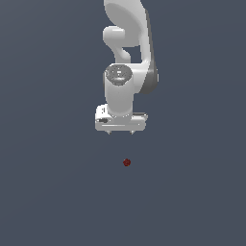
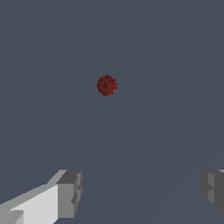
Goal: Pick up the object and move it to a goal position.
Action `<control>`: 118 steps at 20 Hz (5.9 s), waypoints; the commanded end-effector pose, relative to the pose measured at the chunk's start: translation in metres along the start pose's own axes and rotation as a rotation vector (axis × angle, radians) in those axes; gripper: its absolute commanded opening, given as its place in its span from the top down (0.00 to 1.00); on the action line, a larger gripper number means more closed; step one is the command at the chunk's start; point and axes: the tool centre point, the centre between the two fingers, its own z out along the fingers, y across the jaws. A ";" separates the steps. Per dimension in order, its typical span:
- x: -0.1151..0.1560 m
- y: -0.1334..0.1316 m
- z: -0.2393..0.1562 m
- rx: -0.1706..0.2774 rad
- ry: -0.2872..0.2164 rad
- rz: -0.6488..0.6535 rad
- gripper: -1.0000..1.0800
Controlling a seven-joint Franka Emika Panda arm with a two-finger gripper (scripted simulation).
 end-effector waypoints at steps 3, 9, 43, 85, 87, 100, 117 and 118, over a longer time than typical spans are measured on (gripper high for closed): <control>0.000 0.000 0.000 -0.001 -0.001 -0.001 0.04; 0.000 -0.005 -0.003 -0.015 -0.011 -0.008 0.04; 0.089 -0.028 0.077 0.003 0.036 0.222 0.04; 0.082 -0.036 0.125 0.003 0.037 0.226 1.00; 0.076 -0.040 0.124 0.003 0.037 0.226 1.00; 0.011 -0.086 0.105 0.003 0.036 0.226 1.00; -0.084 -0.158 0.075 0.003 0.036 0.226 1.00; -0.086 -0.160 0.074 0.003 0.036 0.226 1.00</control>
